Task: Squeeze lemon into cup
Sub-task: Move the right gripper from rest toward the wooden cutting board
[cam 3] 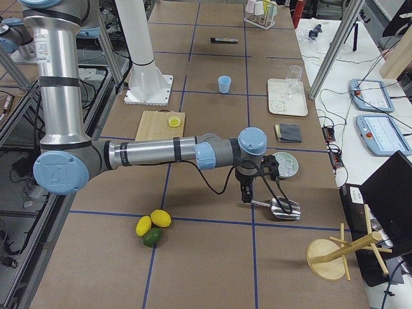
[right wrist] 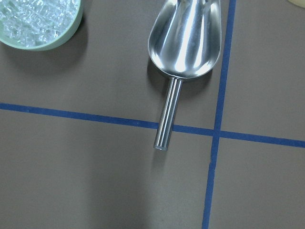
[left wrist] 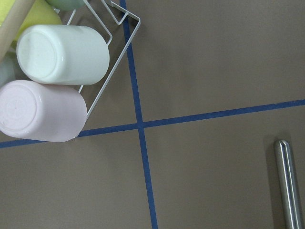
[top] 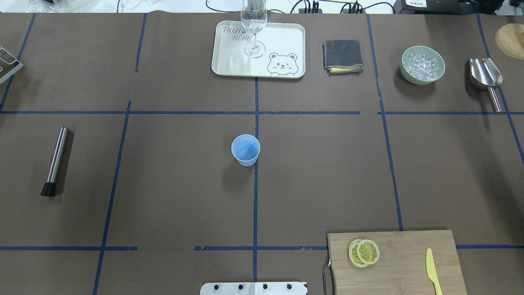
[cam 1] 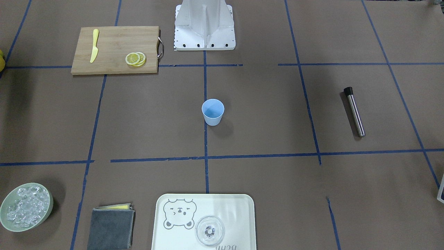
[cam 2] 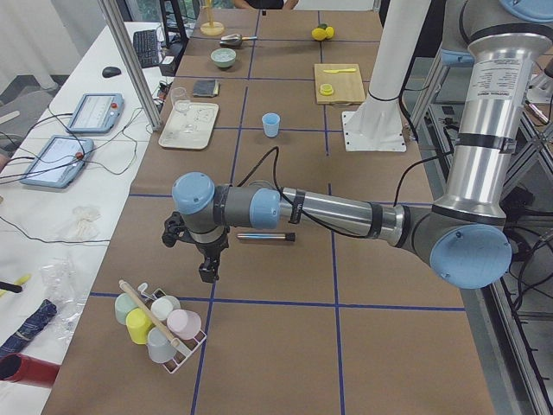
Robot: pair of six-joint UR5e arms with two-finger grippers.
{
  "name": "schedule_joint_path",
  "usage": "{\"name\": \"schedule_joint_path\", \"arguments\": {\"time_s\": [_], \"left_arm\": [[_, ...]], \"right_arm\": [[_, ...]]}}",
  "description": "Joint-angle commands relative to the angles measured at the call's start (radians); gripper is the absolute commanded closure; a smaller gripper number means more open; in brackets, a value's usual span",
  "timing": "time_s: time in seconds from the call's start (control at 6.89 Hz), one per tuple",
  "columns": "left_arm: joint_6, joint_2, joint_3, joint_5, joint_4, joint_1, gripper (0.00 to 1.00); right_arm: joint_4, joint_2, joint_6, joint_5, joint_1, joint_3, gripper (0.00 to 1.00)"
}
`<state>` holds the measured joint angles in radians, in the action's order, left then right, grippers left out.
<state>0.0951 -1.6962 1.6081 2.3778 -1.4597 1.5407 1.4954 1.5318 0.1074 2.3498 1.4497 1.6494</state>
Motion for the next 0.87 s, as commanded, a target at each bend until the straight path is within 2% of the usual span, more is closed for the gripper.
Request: {"name": "schedule_joint_path", "arguments": {"time_s": [0.0,0.73], "left_arm": [[0.003,0.003,0.009,0.003,-0.005,-0.007,0.00],[0.005,0.007,0.036,0.014,-0.008,-0.024,0.00]], "right_arm": [[-0.004,0.001,0.000,-0.003,0.000,0.001,0.00],[-0.010,0.001,0.003,0.003,-0.028,0.007,0.00]]}}
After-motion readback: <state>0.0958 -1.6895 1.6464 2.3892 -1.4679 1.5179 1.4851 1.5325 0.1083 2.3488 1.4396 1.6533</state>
